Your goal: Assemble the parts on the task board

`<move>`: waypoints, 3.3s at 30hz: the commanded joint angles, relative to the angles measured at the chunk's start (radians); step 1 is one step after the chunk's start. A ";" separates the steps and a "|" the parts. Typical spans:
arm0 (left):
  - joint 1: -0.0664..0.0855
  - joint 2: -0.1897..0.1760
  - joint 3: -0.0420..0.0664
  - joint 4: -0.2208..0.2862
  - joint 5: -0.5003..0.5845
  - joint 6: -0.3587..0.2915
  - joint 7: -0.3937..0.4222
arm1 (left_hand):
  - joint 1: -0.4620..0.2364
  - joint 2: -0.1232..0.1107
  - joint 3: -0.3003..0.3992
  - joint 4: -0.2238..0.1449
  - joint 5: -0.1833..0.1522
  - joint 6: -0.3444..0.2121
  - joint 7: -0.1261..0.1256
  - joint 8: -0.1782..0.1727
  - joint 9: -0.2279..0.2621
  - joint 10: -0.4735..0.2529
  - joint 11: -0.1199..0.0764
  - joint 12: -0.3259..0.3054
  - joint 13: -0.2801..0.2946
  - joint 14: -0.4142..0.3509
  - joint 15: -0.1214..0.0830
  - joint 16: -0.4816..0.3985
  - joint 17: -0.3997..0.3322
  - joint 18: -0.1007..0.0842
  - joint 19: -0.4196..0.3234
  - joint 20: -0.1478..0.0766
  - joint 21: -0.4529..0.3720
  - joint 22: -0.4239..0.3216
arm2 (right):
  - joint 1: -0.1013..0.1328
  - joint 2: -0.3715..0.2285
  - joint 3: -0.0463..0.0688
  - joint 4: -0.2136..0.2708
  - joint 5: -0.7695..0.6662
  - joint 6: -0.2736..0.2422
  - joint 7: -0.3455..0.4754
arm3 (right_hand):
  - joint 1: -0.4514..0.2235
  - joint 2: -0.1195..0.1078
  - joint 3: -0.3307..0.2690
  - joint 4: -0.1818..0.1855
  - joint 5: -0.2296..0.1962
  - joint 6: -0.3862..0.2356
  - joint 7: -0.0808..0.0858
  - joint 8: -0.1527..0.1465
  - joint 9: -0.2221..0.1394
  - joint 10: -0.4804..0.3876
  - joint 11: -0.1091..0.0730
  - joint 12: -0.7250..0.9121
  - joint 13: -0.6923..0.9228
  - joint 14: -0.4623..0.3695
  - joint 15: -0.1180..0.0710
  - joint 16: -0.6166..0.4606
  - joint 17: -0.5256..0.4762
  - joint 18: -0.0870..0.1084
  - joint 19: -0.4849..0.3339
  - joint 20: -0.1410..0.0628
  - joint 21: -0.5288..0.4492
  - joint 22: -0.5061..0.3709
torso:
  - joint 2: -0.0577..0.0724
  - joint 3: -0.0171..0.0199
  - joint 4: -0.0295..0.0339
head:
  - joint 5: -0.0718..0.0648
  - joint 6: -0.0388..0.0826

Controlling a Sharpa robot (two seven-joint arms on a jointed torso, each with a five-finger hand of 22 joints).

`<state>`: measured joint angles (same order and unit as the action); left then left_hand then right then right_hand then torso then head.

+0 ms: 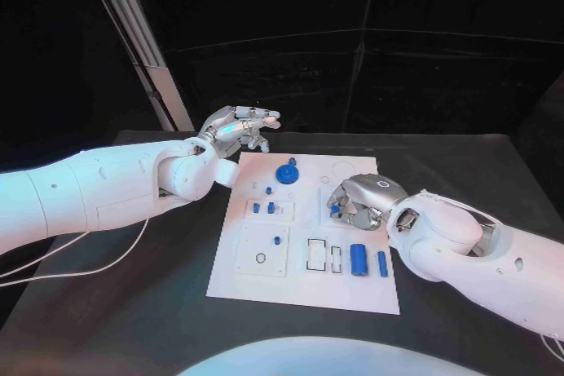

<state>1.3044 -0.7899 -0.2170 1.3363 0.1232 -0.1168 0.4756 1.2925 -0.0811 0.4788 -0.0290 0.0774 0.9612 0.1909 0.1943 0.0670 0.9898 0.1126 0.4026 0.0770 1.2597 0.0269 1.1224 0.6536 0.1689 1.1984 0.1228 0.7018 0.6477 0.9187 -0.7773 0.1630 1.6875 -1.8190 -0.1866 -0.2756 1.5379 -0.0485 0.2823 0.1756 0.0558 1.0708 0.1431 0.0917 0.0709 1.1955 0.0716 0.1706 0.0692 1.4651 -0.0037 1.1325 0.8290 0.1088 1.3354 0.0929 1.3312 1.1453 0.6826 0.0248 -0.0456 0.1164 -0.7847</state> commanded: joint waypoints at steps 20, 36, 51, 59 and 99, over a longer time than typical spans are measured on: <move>0.002 -0.001 0.001 -0.014 0.002 0.011 0.008 | 0.006 0.008 -0.008 0.000 -0.001 -0.007 -0.001 0.006 0.001 -0.008 0.002 0.007 0.001 -0.008 0.000 0.001 -0.008 0.014 0.007 0.003 -0.004 -0.001 | 0.002 -0.047 0.031 0.073 0.169 -0.158 0.039 | -0.007 -0.028 0.042 -0.007 0.010 0.011 0.005 -0.003 -0.001 0.011 0.001 -0.023 -0.001 0.000 -0.008 0.016 0.010 -0.018 0.009 0.002 0.008 0.008 | 0.000 -0.0003 0.0024 | -0.010 0.009; 0.001 0.012 0.001 -0.018 0.002 0.011 0.010 | 0.006 0.008 -0.008 0.000 -0.001 -0.007 -0.001 0.006 0.001 -0.008 0.002 0.007 0.001 -0.008 0.000 0.001 -0.008 0.014 0.007 0.003 -0.004 -0.001 | 0.001 0.089 0.004 0.089 0.231 -0.099 0.161 | -0.006 -0.032 0.067 -0.021 0.022 0.020 0.005 -0.004 -0.001 0.020 0.001 -0.031 -0.001 -0.001 -0.008 0.021 0.013 -0.018 0.009 0.002 0.010 0.010 | 0.001 -0.0004 0.0015 | 0.022 -0.002; 0.002 0.024 0.001 -0.021 0.002 0.015 0.010 | 0.006 0.009 -0.009 -0.001 0.000 -0.007 -0.001 0.007 0.001 -0.009 0.002 0.008 0.001 -0.009 0.000 0.000 -0.009 0.014 0.007 0.003 -0.005 -0.002 | -0.002 0.193 -0.080 0.010 0.176 -0.017 0.199 | -0.009 -0.031 0.073 -0.024 0.025 0.023 0.005 -0.004 -0.001 0.023 0.001 -0.033 0.000 -0.001 -0.008 0.022 0.013 -0.018 0.009 0.002 0.012 0.013 | 0.001 0.0002 0.0000 | 0.058 -0.019; 0.001 0.027 0.001 -0.023 0.002 0.017 0.009 | 0.006 0.009 -0.009 -0.001 0.000 -0.007 -0.001 0.007 0.001 -0.009 0.002 0.008 0.001 -0.009 0.000 0.000 -0.009 0.014 0.007 0.003 -0.005 -0.002 | -0.005 0.223 -0.088 -0.022 0.135 0.006 0.194 | -0.010 -0.029 0.079 -0.027 0.028 0.023 0.005 -0.005 -0.001 0.023 0.001 -0.036 0.000 -0.001 -0.008 0.023 0.014 -0.018 0.010 0.002 0.012 0.014 | 0.001 -0.0008 0.0011 | 0.066 -0.025; 0.001 0.029 0.001 -0.025 0.002 0.021 0.007 | 0.006 0.009 -0.009 -0.001 0.000 -0.007 -0.001 0.007 0.001 -0.009 0.002 0.008 0.001 -0.009 0.000 0.000 -0.009 0.014 0.007 0.003 -0.005 -0.002 | -0.009 0.261 -0.110 -0.043 0.006 0.053 0.124 | -0.014 -0.030 0.090 -0.036 0.031 0.028 0.005 -0.005 0.000 0.028 0.001 -0.040 0.000 -0.002 -0.008 0.024 0.013 -0.018 0.009 0.002 0.013 0.015 | 0.000 -0.0007 0.0000 | 0.076 -0.035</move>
<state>1.3043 -0.7613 -0.2169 1.3107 0.1232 -0.1088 0.4763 1.2972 -0.0764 0.4761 -0.0317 0.0774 0.9612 0.1909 0.1943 0.0670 0.9862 0.1162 0.4072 0.0770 1.2597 0.0269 1.1224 0.6453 0.1688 1.1984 0.1228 0.7018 0.6470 0.9091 -0.5179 0.0536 1.6419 -1.7786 -0.1466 -0.1378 1.5299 -0.0752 0.3666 0.1406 0.0840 1.0922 0.1468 0.0841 0.0694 1.2168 0.0715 0.1337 0.0680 1.4650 -0.0036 1.1557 0.8426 0.1086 1.3387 0.0964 1.3396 1.1591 0.6828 0.0242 -0.0453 0.1924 -0.8198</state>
